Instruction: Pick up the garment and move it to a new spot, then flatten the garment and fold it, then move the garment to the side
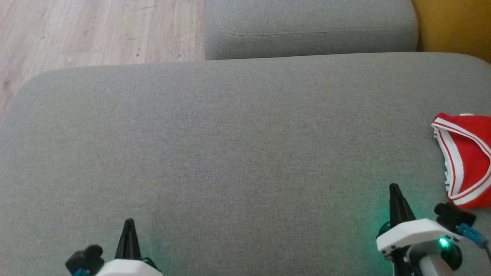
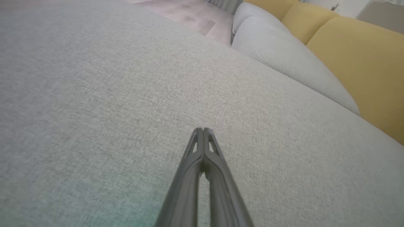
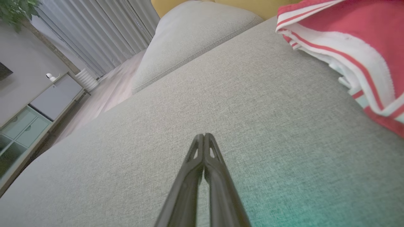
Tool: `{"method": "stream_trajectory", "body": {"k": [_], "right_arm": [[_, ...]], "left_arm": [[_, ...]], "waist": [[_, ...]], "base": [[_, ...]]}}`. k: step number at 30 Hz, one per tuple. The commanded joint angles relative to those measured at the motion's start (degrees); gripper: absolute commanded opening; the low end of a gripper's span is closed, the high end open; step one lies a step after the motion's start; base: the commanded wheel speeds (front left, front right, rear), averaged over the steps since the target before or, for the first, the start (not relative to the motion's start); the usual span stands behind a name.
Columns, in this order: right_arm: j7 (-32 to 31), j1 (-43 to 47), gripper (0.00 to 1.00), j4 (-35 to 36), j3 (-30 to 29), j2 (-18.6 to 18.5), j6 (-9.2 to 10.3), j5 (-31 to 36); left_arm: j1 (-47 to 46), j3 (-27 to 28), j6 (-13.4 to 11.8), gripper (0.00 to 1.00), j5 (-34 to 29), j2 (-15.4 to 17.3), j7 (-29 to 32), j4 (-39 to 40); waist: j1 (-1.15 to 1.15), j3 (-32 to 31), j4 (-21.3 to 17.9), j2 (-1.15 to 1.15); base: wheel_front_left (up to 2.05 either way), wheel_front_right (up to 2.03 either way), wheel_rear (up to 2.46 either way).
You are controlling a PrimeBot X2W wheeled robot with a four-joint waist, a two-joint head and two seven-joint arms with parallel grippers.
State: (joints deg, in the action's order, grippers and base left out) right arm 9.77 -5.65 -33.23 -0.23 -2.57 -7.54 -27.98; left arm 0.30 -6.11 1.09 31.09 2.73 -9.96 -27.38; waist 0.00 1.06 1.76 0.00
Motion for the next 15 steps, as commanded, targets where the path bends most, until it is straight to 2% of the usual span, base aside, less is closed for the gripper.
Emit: {"method": "stream_trajectory", "body": {"k": [1, 15], "right_arm": [[-0.5, -2.2, 0.0, 2.4, -0.1, -0.1, 0.01, -1.9], [-2.8, -1.9, 0.0, 4.9, -1.0, -0.2, 0.02, -11.1]], "left_arm": [[-2.5, 1.2, 0.4, 0.0, 1.7, 0.0, 0.4, 2.1], [-3.1, 2.9, 1.2, 0.0, 10.5, 0.1, 2.8, 3.7]], "waist": [[0.0, 0.0, 0.0, 0.0], [0.0, -0.1, -0.3, 0.0]], "base": [[0.0, 0.0, 0.0], [0.0, 0.0, 0.0]]}}
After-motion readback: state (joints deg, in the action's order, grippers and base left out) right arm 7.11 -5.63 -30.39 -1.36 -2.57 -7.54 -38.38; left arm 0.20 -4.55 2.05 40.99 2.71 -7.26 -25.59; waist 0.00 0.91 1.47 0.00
